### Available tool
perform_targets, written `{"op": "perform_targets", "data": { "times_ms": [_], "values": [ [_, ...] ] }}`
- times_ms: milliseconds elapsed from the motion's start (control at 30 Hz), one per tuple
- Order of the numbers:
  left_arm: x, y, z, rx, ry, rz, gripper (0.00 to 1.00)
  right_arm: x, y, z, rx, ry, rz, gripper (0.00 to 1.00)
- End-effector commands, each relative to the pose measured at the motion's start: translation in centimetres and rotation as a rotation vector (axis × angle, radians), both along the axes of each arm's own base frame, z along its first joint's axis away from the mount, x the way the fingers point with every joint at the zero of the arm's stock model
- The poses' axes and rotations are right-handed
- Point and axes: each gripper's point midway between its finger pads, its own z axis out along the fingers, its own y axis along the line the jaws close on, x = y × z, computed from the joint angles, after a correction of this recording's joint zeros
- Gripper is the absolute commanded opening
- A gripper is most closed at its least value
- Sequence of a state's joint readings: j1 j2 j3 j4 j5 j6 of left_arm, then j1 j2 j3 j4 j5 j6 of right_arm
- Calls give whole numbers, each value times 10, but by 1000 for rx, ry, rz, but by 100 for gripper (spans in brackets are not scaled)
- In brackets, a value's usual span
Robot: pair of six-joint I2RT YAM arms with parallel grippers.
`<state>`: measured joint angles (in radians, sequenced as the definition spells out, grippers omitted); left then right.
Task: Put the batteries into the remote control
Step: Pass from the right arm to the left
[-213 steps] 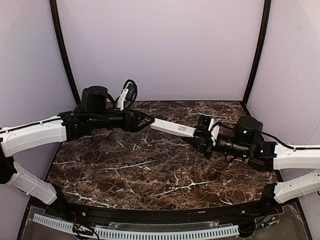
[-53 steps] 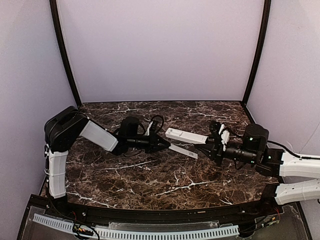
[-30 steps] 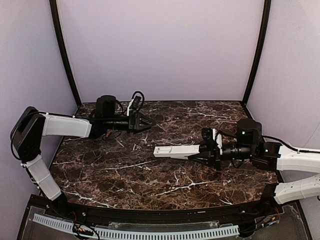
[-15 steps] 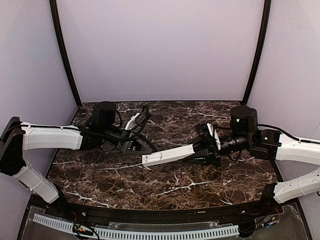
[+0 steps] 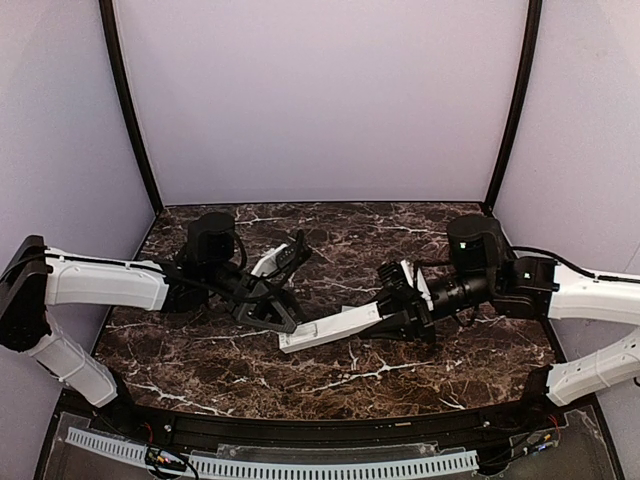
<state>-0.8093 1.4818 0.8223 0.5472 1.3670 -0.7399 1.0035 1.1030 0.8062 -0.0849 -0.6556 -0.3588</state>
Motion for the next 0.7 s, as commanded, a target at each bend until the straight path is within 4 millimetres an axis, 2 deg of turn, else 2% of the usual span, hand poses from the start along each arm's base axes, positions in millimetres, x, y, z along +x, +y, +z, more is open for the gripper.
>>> {"op": "perform_targets", "data": {
  "times_ms": [0,167,367,433,533,567,667],
  "values": [
    [-18,6,-7,25,33,-65,67,0,6,13,21,-45,8,0],
    [-28,4,-7,24,34,-101,61,-1,8,10,-1,-60,11,0],
    [-36,4,-7,26,40,-129,35,0,10,10,-5,-89,2,0],
    [-36,4,-7,25,40,-131,21,1,10,11,-3,-100,-3,0],
    [-36,4,-7,22,37,-129,11,1,9,11,-4,-114,-4,2],
    [-36,3,-7,17,32,-127,8,2,9,12,-4,-120,-9,9],
    [-35,4,-6,-2,18,-114,5,11,7,17,10,-140,-75,51]
  ]
}}
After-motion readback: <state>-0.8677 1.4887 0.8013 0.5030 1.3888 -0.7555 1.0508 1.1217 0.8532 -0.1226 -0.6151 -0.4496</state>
